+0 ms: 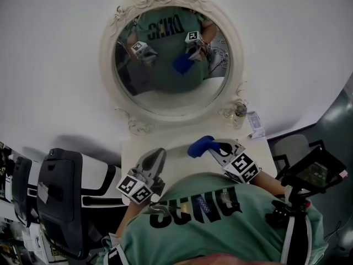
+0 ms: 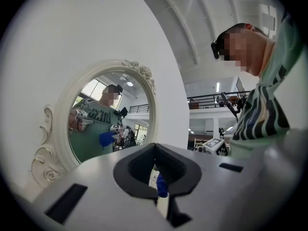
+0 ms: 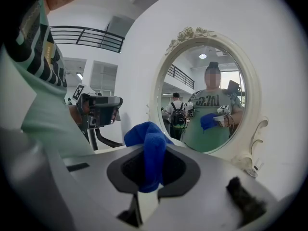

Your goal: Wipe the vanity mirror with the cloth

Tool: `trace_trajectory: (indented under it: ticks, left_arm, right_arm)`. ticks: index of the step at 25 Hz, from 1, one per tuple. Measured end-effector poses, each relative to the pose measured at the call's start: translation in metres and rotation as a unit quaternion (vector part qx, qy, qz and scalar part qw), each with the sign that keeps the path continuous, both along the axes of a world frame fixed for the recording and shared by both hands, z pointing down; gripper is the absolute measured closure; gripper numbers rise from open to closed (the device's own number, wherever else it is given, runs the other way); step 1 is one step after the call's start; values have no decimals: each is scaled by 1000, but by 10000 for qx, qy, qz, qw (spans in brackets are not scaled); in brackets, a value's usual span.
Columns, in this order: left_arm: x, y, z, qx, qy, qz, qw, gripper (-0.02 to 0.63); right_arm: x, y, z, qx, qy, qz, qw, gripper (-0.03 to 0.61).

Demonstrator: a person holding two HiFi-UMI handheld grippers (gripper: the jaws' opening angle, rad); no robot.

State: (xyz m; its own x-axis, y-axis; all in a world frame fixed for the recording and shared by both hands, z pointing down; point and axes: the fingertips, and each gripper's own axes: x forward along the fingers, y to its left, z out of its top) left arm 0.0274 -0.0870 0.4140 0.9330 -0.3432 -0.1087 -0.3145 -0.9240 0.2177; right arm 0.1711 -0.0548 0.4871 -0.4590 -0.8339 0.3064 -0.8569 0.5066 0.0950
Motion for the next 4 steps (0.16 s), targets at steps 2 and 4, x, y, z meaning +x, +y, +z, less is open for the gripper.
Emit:
trace_trajectory:
  ticks: [2, 4]
  left_arm:
    - [-4, 0, 3, -42, 1, -34, 10000, 604]
    - [-7, 1, 5, -89, 6, -62, 9999, 604]
  right_arm:
    - [-3, 1, 2, -22, 6, -23, 10000, 531]
    - [-8, 2, 5, -55, 24, -61, 10000, 531]
